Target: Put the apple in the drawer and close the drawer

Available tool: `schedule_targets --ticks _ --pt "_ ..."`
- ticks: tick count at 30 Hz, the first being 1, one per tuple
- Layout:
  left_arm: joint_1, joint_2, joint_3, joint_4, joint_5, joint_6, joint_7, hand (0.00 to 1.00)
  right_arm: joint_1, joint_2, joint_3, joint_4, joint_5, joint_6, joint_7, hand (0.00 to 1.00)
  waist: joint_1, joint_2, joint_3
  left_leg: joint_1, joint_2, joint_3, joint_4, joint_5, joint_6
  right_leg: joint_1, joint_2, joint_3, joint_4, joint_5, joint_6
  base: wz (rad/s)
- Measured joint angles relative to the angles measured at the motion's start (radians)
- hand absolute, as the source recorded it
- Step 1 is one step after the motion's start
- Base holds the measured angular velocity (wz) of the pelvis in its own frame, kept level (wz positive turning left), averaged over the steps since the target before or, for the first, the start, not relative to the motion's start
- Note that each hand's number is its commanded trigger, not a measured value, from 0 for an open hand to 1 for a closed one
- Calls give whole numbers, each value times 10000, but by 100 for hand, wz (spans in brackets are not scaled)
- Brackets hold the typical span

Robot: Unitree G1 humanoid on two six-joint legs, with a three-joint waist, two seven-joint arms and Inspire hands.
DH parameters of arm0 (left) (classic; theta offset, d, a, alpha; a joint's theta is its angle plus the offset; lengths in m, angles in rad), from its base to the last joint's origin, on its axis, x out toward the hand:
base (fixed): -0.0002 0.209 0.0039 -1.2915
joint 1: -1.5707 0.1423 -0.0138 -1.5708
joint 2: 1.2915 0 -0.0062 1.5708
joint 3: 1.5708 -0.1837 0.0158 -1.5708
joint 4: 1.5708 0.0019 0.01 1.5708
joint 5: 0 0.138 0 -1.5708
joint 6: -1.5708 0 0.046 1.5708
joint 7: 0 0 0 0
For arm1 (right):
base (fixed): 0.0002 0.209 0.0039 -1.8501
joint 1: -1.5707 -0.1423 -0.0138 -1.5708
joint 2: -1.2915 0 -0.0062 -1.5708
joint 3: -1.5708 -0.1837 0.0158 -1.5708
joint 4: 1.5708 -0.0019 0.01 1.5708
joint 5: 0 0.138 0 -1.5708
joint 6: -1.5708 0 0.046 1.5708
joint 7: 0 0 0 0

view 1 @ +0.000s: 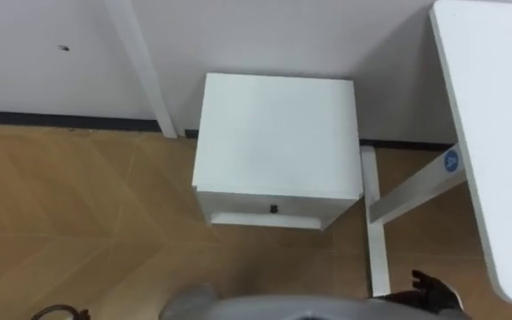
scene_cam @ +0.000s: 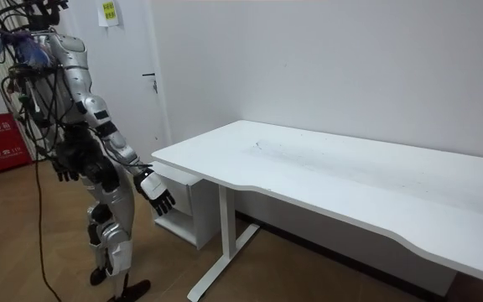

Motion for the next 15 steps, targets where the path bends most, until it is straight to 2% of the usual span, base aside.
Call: schedule_targets --ticks 5,12,15 --pt "-193 -296 2 2 -52 -52 -38 0 146 87 -21 10 231 386 194 0 -46 79 -2 95 129 -138 -208 -9 -164 197 130 -318 -129 20 -43 3" --pt "22 -384 31 261 -29 30 -64 0 186 225 -21 630 488 674 577 0 -2 223 26 377 110 -161 -445 15 -193 322 126 -349 -133 20 -45 0" --pt "56 -417 228 502 -18 207 -101 0 181 223 -24 927 463 783 637 0 -12 234 24 450 99 -202 -506 17 -198 408 127 -373 -135 20 -45 4"
